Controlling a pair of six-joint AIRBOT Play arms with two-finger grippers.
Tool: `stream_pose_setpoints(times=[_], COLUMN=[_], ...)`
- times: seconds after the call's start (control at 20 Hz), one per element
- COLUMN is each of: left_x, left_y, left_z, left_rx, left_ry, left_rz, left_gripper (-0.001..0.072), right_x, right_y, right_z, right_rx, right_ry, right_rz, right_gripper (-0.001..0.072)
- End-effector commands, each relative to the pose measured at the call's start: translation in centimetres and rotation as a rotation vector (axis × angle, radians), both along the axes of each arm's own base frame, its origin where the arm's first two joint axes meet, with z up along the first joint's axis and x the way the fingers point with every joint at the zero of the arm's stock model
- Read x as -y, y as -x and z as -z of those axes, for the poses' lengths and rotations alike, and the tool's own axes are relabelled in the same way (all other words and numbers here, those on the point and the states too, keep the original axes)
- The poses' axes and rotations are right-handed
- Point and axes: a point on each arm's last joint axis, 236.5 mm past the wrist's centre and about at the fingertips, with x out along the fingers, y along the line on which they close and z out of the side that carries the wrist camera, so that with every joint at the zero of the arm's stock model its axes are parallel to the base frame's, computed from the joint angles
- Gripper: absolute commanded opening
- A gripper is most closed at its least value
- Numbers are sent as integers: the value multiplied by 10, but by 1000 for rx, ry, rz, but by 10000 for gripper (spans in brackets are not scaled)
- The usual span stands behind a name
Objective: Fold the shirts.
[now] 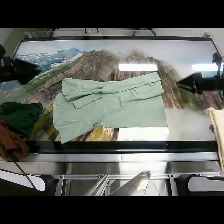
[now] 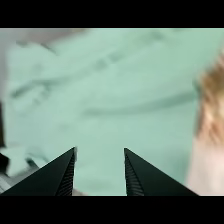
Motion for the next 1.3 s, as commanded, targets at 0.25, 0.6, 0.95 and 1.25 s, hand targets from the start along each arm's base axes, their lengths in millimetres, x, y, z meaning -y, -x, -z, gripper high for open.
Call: stream_pose_setpoints(times=[0.25,0.6,0.95,1.25], left_x=[-55,-65,-45,-11], left_y=[118,173,189,163], left_z=[69,124,183,243], left_rx=[-345,-526,-664,-704], left_ry=[-257,-303,-239,-327], left_rz=[-75,-184,-193,-78], left_gripper=[203,294,349,349], right_x=[-3,-62,-94,-97], right_y=[120,120,87,83], right_z=[138,160,144,140], right_rx=[-413,-380,-263,-260], right_ry=[158,169,96,69], right_rz=[-56,-132,-91,-74], right_gripper=[392,359,23,23])
